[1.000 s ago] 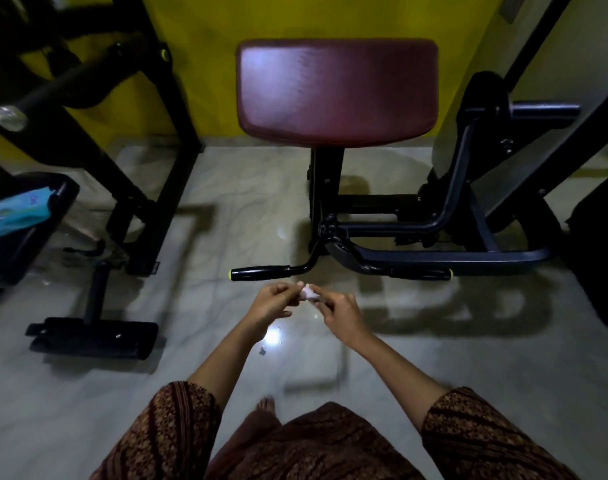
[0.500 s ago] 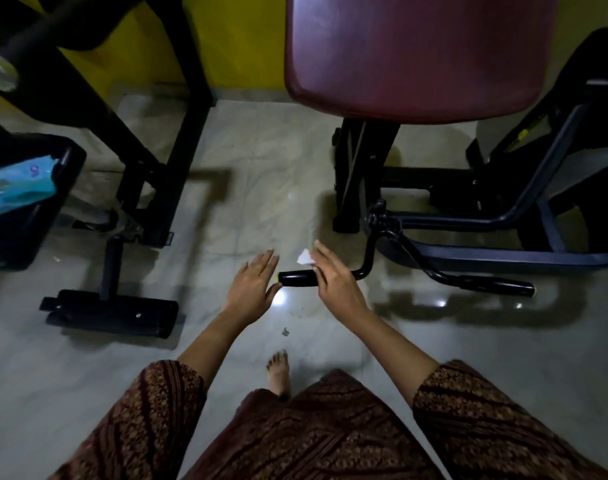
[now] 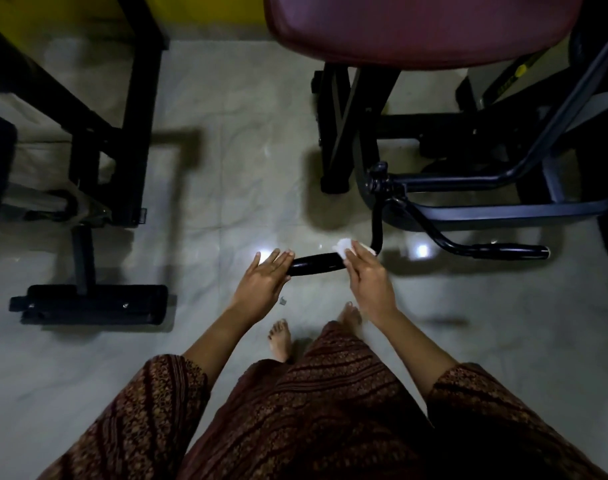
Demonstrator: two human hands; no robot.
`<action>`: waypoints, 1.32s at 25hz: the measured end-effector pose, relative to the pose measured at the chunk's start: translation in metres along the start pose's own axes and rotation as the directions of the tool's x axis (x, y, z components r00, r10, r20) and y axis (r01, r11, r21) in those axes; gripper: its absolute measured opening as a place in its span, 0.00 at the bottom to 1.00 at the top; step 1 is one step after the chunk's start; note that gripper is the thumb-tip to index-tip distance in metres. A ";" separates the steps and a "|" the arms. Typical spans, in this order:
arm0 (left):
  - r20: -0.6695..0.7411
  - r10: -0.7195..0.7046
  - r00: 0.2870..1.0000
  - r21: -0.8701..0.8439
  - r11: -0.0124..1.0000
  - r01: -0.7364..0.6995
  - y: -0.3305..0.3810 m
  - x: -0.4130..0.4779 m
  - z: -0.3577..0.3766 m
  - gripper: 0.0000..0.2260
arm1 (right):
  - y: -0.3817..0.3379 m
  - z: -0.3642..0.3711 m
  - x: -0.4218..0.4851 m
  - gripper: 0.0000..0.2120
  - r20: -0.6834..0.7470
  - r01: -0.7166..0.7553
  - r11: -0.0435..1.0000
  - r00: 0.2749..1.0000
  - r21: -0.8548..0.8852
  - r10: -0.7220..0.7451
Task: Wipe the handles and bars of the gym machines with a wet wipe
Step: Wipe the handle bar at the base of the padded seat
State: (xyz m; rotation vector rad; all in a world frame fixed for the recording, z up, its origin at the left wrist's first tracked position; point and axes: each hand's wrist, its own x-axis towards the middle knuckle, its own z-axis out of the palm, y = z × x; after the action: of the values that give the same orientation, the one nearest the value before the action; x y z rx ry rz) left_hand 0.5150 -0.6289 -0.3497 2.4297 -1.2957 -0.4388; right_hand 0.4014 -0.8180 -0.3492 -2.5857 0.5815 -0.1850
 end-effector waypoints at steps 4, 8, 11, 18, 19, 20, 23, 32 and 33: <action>-0.015 -0.034 0.999 -0.010 0.999 0.034 0.003 0.000 0.004 0.18 | -0.039 0.018 0.008 0.11 0.026 0.061 0.998 0.998 0.020 -0.061; -0.004 -0.095 0.995 -0.061 0.994 0.095 0.007 -0.004 0.009 0.20 | -0.048 0.021 0.007 0.10 0.063 0.167 0.977 0.982 0.130 -0.176; 0.006 -0.192 0.981 -0.179 0.965 0.189 0.016 -0.007 0.008 0.27 | -0.022 0.000 0.009 0.11 0.076 -0.140 0.982 0.989 0.127 0.131; -0.026 -0.467 0.884 -0.523 0.760 0.386 0.034 -0.011 0.015 0.19 | -0.045 0.025 0.001 0.16 0.158 0.347 0.937 0.925 0.025 -0.347; -0.036 -0.487 0.873 -0.541 0.744 0.393 0.037 -0.010 0.014 0.17 | -0.033 0.021 0.001 0.18 0.158 0.413 0.911 0.899 0.006 -0.408; -0.041 -0.504 0.862 -0.553 0.730 0.401 0.039 -0.009 0.013 0.16 | -0.017 0.017 0.001 0.20 0.125 0.433 0.901 0.896 -0.036 -0.426; -0.037 -0.543 0.839 -0.587 0.691 0.422 0.042 -0.008 0.011 0.16 | 0.016 0.007 0.000 0.23 0.015 0.246 0.969 0.969 -0.028 -0.246; -0.002 -0.580 0.815 -0.633 0.631 0.448 0.038 -0.006 0.016 0.16 | 0.012 0.014 -0.003 0.14 0.005 0.542 0.836 0.839 -0.079 -0.544; 0.000 -0.587 0.810 -0.637 0.624 0.452 0.039 -0.006 0.015 0.16 | 0.026 0.010 -0.009 0.15 -0.037 0.462 0.881 0.883 -0.099 -0.467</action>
State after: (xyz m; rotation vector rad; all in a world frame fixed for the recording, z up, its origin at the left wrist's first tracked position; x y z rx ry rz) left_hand 0.4767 -0.6461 -0.3454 2.1396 -0.2293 -0.6158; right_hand 0.3861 -0.8308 -0.3705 -2.7723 -0.0293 -0.4031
